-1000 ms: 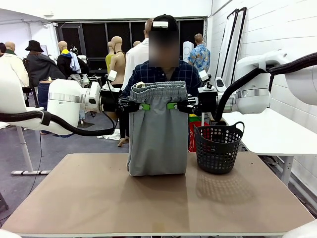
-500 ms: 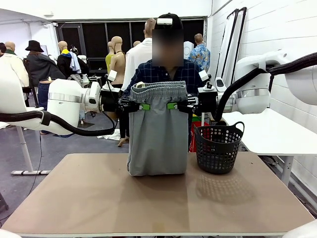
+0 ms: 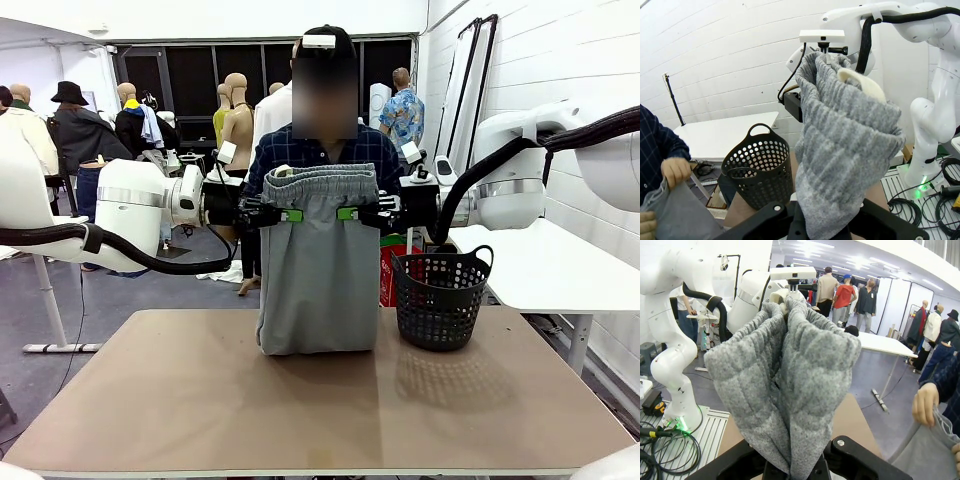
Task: Fold the training pants.
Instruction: Release the ends of the Training pants and then grab the overlapped ends.
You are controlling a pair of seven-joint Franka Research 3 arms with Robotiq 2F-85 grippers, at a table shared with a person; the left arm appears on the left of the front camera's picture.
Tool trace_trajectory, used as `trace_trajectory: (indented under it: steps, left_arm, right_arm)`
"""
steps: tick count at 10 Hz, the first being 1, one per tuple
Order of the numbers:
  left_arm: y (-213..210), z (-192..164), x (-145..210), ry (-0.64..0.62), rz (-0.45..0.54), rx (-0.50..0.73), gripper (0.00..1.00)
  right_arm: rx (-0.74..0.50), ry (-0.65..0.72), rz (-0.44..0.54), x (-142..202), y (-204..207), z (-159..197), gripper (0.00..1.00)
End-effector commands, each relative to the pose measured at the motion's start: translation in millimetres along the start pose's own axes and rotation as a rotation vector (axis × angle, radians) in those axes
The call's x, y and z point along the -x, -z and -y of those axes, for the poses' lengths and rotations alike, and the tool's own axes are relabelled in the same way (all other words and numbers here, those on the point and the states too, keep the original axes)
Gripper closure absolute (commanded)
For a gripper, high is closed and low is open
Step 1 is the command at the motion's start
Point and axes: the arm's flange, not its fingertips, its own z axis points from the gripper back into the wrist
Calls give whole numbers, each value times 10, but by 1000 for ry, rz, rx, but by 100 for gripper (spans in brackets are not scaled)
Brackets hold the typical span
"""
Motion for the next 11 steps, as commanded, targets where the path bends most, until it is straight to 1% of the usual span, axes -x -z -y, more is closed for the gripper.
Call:
trace_trajectory:
  steps: [1, 11]
  left_arm:
    - [-4, 37, -13, 19, 23, -16, 100]
    - [-4, 37, -13, 19, 23, -16, 100]
  right_arm:
    - [0, 0, 12, -26, 6, -8, 100]
    - [0, 0, 12, -26, 6, -8, 100]
